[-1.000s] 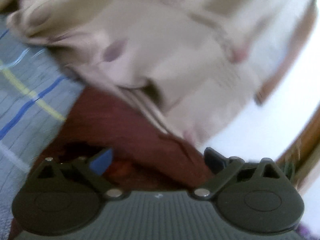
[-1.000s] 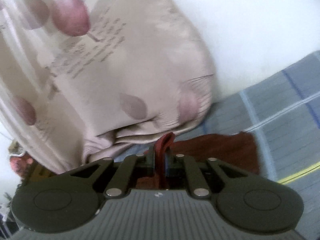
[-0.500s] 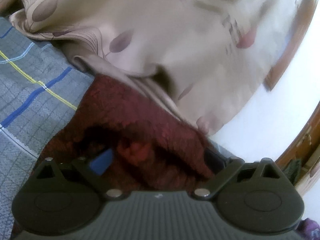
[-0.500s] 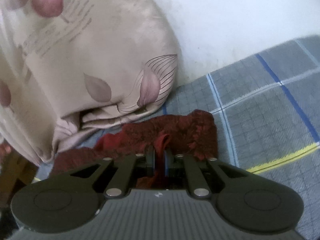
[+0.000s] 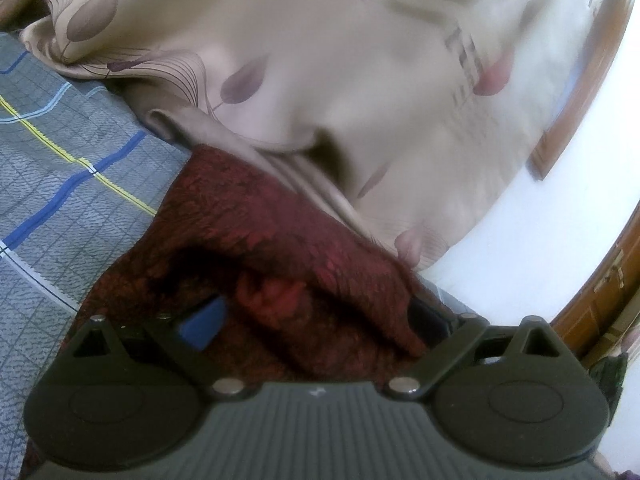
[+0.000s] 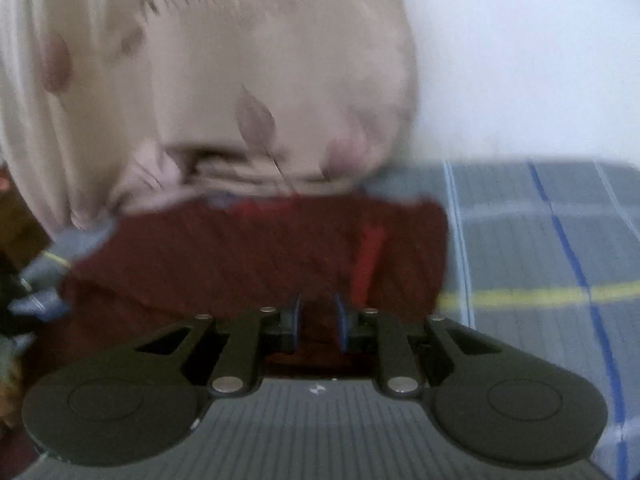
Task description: Fold small clothes
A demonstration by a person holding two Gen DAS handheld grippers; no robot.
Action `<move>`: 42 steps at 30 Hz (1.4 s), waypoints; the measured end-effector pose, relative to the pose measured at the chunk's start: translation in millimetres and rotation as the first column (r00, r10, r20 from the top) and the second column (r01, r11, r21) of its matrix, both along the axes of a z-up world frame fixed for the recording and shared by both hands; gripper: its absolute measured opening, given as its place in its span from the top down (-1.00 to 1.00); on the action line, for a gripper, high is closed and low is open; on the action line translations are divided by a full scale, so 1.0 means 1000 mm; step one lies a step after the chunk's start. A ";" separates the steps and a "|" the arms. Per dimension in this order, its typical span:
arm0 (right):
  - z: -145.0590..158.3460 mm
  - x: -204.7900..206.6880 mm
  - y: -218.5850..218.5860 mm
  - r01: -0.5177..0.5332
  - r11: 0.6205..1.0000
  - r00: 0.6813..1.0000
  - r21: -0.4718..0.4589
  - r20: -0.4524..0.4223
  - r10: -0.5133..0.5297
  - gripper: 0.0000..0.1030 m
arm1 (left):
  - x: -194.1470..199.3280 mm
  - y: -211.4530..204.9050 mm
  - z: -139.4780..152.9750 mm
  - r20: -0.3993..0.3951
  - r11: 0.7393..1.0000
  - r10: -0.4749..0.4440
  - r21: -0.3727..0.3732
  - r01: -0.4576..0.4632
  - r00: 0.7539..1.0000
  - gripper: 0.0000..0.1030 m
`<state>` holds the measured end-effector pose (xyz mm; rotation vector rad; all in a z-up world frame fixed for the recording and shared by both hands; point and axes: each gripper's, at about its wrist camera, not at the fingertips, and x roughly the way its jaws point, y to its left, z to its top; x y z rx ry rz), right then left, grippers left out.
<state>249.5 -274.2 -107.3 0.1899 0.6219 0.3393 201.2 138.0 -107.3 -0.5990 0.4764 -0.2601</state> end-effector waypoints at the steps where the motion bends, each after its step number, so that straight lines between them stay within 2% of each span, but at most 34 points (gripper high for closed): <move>1: -0.007 0.000 0.000 0.015 1.000 1.000 -0.008 -0.022 -0.015 0.73 | 0.000 -0.001 0.000 -0.003 1.000 -0.001 0.005 0.001 1.000 -0.92; 2: -0.013 0.000 0.001 0.032 0.999 0.999 -0.020 -0.026 -0.032 0.81 | 0.001 -0.001 0.000 -0.003 1.000 -0.001 0.006 0.001 1.000 -0.92; 6: -0.013 0.005 0.001 0.044 0.999 0.999 -0.030 -0.027 -0.045 0.88 | 0.002 0.002 -0.002 -0.013 1.000 0.001 -0.009 -0.001 1.000 -0.92; 9: -0.003 0.002 -0.003 0.049 0.999 0.998 -0.002 -0.025 -0.049 0.85 | 0.002 0.003 -0.003 -0.016 1.000 0.006 -0.022 -0.006 1.000 -0.92; 12: 0.015 -0.005 -0.001 0.075 0.996 0.995 -0.047 0.063 -0.072 0.72 | 0.002 0.001 -0.004 -0.020 1.000 0.002 -0.011 -0.003 1.000 -0.92; 14: 0.017 0.002 0.004 0.062 0.997 0.996 -0.055 0.065 -0.058 0.68 | 0.003 0.001 -0.004 -0.020 1.000 -0.005 -0.012 0.004 1.000 -0.95; 17: 0.006 0.021 0.016 0.049 0.989 0.998 -0.140 0.042 -0.044 0.68 | 0.003 0.003 -0.005 -0.018 1.000 -0.001 -0.020 0.000 1.000 -0.95; 19: -0.008 0.033 0.019 0.050 0.984 0.999 -0.168 -0.006 -0.052 0.72 | 0.003 0.004 -0.006 -0.019 1.000 0.006 -0.025 -0.007 1.000 -0.95; 24: -0.014 0.030 0.021 0.055 0.983 0.998 -0.177 0.029 -0.051 0.72 | 0.003 0.006 -0.006 -0.021 0.999 0.016 -0.030 -0.017 1.000 -0.95; 27: -0.015 0.028 0.025 0.046 0.977 0.998 -0.209 0.043 -0.038 0.72 | 0.000 0.003 0.001 -0.044 1.000 0.025 0.013 -0.025 0.999 -0.95; 28: -0.010 0.030 0.024 0.046 0.979 0.999 -0.198 0.032 -0.041 0.68 | -0.001 0.001 0.005 -0.055 0.999 0.024 0.047 -0.021 0.998 -0.95; 29: -0.005 0.029 0.021 0.051 0.983 0.999 -0.174 0.025 -0.047 0.44 | -0.003 -0.002 0.008 -0.061 0.997 0.022 0.082 -0.016 0.998 -0.95; 30: 0.002 0.022 0.018 0.059 0.989 0.998 -0.139 0.030 -0.055 0.29 | -0.004 -0.005 0.011 -0.067 0.993 0.017 0.121 -0.009 0.998 -0.95; 31: 0.010 0.010 0.015 0.073 0.992 0.996 -0.107 0.066 -0.066 0.06 | -0.006 -0.010 0.013 -0.070 0.986 0.013 0.166 -0.001 0.997 -0.95; 33: 0.022 -0.017 0.014 0.069 0.995 0.989 -0.067 0.139 -0.060 -0.06 | -0.006 -0.020 0.015 -0.062 0.969 0.016 0.248 0.000 0.998 -0.95; 35: 0.031 -0.043 0.016 0.035 0.999 0.986 -0.041 0.166 -0.028 -0.12 | 0.004 -0.027 0.013 -0.111 0.947 0.052 0.320 -0.014 0.992 -0.95; 39: 0.035 -0.099 0.020 -0.028 1.000 0.981 -0.014 0.190 0.030 -0.35 | 0.011 -0.026 0.013 -0.147 0.946 0.148 0.308 -0.097 0.978 -0.95; 42: 0.031 -0.146 0.016 -0.049 0.998 0.979 -0.032 0.197 0.054 -0.46 | 0.005 -0.026 0.021 -0.188 0.954 0.139 0.288 -0.081 0.972 -0.95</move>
